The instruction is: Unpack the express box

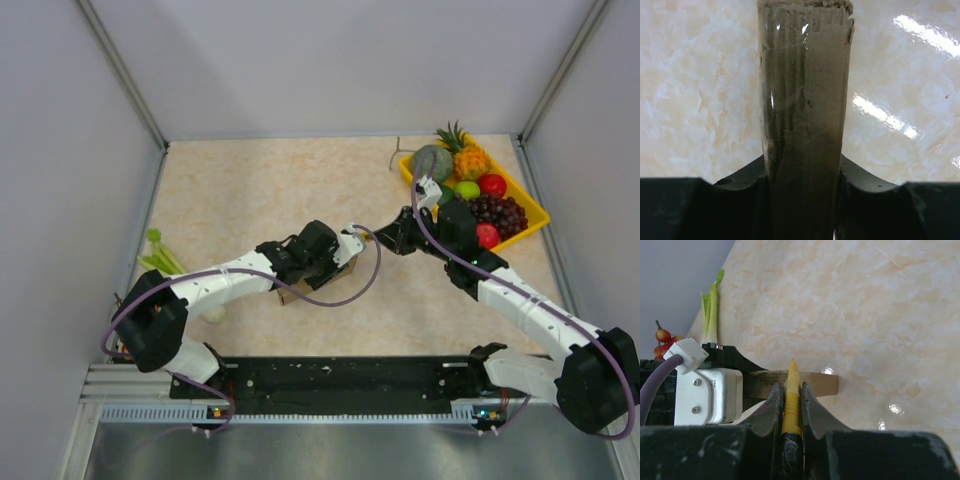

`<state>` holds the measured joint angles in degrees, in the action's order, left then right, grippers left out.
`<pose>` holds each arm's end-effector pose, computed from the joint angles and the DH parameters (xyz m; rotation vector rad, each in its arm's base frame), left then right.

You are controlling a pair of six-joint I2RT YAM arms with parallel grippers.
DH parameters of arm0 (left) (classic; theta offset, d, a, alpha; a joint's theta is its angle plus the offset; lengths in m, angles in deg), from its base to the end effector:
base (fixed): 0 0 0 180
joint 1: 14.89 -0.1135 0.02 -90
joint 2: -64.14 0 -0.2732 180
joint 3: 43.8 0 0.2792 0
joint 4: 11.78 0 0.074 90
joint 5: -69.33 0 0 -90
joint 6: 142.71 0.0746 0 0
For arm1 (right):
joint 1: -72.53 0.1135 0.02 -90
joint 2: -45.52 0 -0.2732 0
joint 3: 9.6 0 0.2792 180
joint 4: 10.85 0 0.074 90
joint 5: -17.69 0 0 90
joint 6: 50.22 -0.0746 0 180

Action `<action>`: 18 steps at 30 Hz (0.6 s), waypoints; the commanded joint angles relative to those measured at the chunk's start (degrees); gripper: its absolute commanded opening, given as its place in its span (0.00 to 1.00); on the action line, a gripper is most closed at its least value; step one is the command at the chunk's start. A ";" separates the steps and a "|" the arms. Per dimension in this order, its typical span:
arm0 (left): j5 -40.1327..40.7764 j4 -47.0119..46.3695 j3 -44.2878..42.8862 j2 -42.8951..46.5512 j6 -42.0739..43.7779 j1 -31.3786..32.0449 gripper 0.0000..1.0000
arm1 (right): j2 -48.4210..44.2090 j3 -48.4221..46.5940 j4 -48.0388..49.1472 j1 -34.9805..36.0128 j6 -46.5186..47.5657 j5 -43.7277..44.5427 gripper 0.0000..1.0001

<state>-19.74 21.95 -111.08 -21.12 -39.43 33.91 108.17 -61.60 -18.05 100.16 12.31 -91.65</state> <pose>0.2348 -0.2664 0.1830 1.2776 2.1366 -0.2444 0.2599 0.1639 0.2603 -0.2471 1.9680 0.9607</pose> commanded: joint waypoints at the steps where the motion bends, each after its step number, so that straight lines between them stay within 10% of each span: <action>1: -2.86 -1.19 2.40 -1.14 -3.17 0.16 0.34 | -0.87 -2.77 3.40 0.66 0.48 0.00 0.00; 18: -2.95 -1.37 2.58 -2.02 -3.70 0.07 0.32 | 2.03 -2.42 2.79 0.75 0.48 -2.11 0.00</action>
<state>-19.74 21.71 -110.95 -21.12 -39.54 33.91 109.57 -61.84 -18.13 100.19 12.29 -92.48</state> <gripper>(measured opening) 0.403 0.084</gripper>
